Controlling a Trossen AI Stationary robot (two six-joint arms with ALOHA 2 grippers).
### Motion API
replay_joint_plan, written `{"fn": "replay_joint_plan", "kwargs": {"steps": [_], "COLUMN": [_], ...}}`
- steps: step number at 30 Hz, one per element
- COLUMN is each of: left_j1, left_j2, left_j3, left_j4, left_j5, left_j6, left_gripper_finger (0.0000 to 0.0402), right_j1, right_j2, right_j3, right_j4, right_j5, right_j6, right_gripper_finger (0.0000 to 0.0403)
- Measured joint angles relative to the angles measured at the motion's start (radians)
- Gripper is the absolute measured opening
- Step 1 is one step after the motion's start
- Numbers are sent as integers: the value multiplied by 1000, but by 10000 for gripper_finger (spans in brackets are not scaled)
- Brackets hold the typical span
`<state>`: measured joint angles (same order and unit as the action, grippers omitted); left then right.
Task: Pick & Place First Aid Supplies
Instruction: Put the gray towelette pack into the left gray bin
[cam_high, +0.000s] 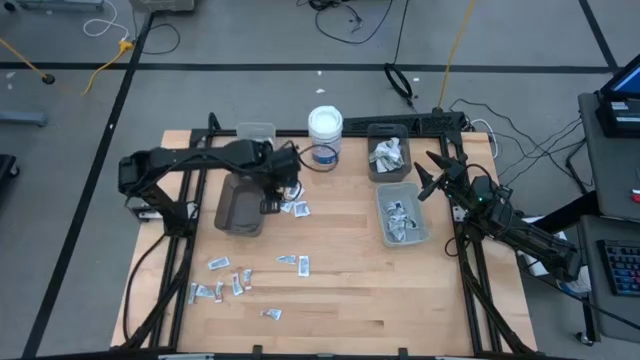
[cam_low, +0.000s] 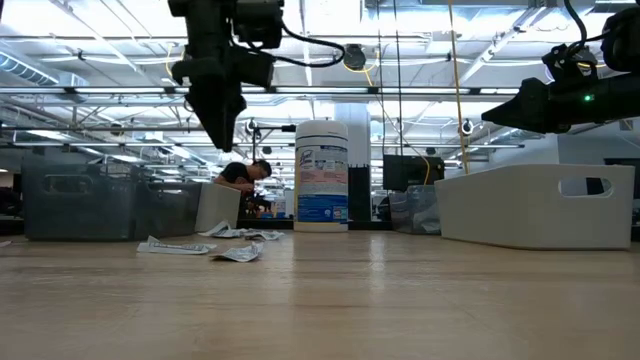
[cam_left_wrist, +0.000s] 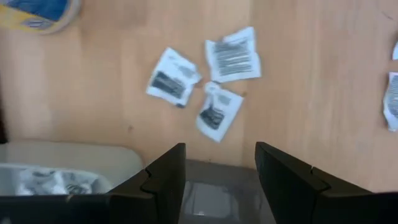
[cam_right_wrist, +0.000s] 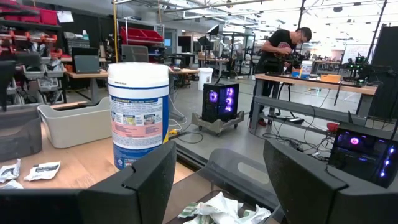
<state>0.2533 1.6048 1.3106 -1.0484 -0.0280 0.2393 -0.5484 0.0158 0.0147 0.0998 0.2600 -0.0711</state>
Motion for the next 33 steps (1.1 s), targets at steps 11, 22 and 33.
{"fn": "replay_joint_plan", "kwargs": {"steps": [11,22,33], "left_j1": [-79,-76,-76], "left_j2": [43,183,321], "left_j3": [2,0,0], "left_j4": [34,136,272], "left_j5": [0,0,0], "left_j6": [-22,-38,-34], "left_gripper_finger": [198,198,198], "right_j1": [0,0,0], "right_j2": [0,2,2], "right_j3": [0,0,0], "right_j4": [0,0,0], "right_j5": [0,0,0], "right_j6": [0,0,0], "right_gripper_finger": [238,238,238]}}
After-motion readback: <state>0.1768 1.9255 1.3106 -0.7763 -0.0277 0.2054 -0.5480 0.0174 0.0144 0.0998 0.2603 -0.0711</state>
